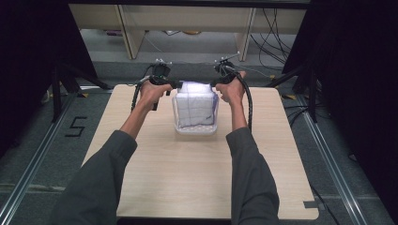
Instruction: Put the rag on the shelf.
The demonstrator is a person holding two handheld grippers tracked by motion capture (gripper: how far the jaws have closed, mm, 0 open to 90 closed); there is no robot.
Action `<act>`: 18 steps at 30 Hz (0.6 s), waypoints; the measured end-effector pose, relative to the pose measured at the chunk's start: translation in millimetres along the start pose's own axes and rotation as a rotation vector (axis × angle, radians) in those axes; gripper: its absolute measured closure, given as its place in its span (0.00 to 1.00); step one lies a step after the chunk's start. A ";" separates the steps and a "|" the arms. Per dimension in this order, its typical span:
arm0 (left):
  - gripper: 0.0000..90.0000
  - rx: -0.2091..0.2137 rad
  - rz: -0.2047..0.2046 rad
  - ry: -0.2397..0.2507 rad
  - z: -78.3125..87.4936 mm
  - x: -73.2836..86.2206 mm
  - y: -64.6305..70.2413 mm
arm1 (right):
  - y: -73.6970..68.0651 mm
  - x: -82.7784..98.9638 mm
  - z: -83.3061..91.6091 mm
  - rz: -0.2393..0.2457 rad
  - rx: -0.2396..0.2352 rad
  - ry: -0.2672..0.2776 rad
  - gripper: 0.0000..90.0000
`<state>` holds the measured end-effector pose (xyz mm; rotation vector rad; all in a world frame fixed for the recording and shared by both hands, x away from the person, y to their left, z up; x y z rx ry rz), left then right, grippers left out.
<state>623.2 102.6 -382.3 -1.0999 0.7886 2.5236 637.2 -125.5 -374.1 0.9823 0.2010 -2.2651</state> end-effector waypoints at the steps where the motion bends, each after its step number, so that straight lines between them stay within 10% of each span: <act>1: 0.79 0.005 0.018 0.007 0.6 -0.3 -1.6 | 0.2 0.8 0.4 -0.010 -0.003 0.001 0.79; 5: 0.52 -0.010 0.081 -0.001 2.9 -0.7 -7.0 | 3.6 3.0 3.6 -0.031 0.001 0.012 0.76; 18: 0.46 -0.023 0.067 -0.022 20.5 0.7 -11.9 | 10.0 2.2 26.9 -0.029 0.000 0.060 0.71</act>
Point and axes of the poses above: each handheld gripper's, and its own axes: z roughly backward along the jaws, x roughly out of its underside, y roughly to its right, the point moved 3 cm from there along -z, roughly forward along the jaws, and after that the axes turned 13 degrees about z, right-handed, at the moved point
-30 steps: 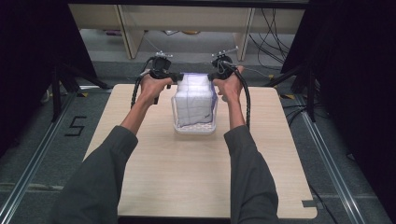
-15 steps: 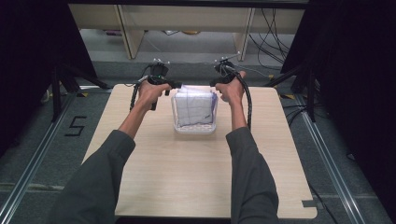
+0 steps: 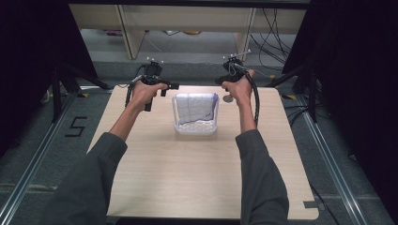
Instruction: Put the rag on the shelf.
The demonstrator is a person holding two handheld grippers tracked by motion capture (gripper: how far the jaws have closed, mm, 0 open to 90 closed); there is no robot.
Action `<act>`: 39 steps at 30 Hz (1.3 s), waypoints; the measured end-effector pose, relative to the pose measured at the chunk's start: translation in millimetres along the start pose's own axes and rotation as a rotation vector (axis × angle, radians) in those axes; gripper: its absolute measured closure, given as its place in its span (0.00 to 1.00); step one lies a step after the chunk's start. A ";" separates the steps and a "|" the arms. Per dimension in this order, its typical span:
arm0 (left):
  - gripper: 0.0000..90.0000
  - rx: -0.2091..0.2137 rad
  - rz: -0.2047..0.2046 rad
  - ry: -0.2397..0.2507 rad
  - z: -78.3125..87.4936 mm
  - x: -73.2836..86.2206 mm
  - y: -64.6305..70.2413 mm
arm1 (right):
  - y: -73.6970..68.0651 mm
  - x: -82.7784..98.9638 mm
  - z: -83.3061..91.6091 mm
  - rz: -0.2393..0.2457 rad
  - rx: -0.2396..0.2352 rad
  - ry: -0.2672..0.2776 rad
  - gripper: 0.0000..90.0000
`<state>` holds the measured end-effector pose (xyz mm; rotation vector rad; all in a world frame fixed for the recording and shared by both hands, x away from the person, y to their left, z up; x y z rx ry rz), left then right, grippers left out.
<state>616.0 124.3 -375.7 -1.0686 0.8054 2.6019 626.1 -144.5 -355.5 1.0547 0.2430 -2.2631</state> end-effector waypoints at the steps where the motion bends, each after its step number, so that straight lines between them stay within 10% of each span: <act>1: 0.46 0.004 -0.002 0.001 1.8 0.2 -0.3 | 0.1 -0.2 2.8 -0.006 -0.010 0.001 0.71; 39: 0.39 0.067 -0.058 -0.002 52.3 26.2 13.1 | -11.5 15.9 54.4 -0.010 -0.049 0.071 0.59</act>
Point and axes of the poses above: each handheld gripper's, and its own axes: z roughly backward along the jaws, x roughly out of its underside, y roughly to its right, the point moved 3 cm from there along -z, roughly forward along the jaws, and after that the axes turned 13 degrees about z, right-handed, at the moved point
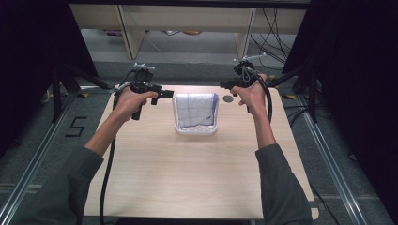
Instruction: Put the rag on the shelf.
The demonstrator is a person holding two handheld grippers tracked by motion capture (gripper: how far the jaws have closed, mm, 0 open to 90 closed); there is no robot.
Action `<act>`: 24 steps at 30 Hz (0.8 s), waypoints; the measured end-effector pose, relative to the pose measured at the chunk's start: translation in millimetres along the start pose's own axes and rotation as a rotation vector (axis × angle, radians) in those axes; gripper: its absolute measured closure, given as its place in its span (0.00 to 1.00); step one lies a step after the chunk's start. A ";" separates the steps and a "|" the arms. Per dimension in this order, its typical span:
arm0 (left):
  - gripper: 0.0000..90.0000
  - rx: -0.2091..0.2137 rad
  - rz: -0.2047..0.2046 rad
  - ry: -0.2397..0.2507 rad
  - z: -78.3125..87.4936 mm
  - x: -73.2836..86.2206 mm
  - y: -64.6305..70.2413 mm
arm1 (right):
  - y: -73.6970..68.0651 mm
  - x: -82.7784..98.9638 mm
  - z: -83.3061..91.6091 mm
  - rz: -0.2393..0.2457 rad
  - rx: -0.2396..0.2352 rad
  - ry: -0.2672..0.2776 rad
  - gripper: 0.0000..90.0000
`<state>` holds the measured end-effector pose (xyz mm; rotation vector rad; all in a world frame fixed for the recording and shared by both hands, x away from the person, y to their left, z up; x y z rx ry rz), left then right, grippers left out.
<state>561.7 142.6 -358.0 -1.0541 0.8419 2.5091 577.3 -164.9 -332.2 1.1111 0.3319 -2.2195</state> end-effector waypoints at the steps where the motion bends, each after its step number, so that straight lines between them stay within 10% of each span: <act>1: 0.39 0.008 0.003 0.003 1.3 0.9 -0.1 | -0.3 0.1 -0.3 0.011 -0.001 0.017 0.57; 24: 0.36 0.065 -0.027 0.023 26.7 44.6 10.3 | -23.3 26.2 27.9 0.008 0.009 0.037 0.37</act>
Point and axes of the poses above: each handheld gripper's, and its own axes: z roughly backward along the jaws, x roughly out of its underside, y roughly to its right, the point moved 3 cm from there along -z, roughly forward along the jaws, and after that the axes turned 13 degrees about z, right-handed, at the moved point
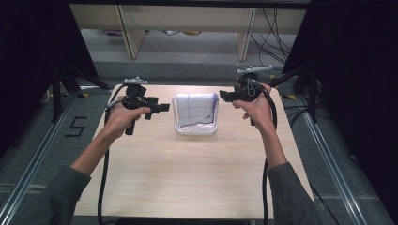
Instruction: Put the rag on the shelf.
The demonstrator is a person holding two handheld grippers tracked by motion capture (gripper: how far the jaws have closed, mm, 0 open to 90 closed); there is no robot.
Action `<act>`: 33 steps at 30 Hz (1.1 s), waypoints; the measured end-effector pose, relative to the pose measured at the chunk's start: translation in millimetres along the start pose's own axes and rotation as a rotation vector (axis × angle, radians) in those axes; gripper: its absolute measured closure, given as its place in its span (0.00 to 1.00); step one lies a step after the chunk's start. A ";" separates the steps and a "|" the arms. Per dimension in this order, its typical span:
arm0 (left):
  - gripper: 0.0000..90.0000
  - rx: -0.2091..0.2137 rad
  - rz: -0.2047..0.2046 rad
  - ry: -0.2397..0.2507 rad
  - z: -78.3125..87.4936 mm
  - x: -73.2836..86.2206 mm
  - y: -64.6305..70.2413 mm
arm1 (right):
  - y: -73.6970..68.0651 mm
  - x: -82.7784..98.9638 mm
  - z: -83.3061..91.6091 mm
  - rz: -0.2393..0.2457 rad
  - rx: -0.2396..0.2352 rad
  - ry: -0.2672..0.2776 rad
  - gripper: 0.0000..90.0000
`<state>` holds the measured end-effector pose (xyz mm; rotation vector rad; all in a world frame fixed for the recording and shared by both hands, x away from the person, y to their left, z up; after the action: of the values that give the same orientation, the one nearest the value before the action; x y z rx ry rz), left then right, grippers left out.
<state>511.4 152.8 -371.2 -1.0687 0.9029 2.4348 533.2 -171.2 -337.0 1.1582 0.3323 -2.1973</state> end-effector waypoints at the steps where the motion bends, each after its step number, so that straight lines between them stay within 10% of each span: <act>1: 0.36 -0.001 -0.019 -0.005 1.1 2.7 1.8 | -0.3 1.9 1.1 0.003 -0.002 0.007 0.37; 33: 0.32 0.138 -0.041 -0.026 21.9 89.0 21.1 | -48.5 68.5 19.0 0.033 -0.102 0.079 0.35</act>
<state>429.6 155.8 -417.5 -0.9943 1.0139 2.3103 461.4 -171.0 -384.6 1.1876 0.4506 -2.0853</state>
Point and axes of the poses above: each handheld gripper's, and its own axes: z roughly backward along the jaws, x roughly out of its underside, y roughly to its right, the point moved 3 cm from there along -z, roughly forward along the jaws, and after that the axes turned 13 degrees about z, right-handed, at the moved point
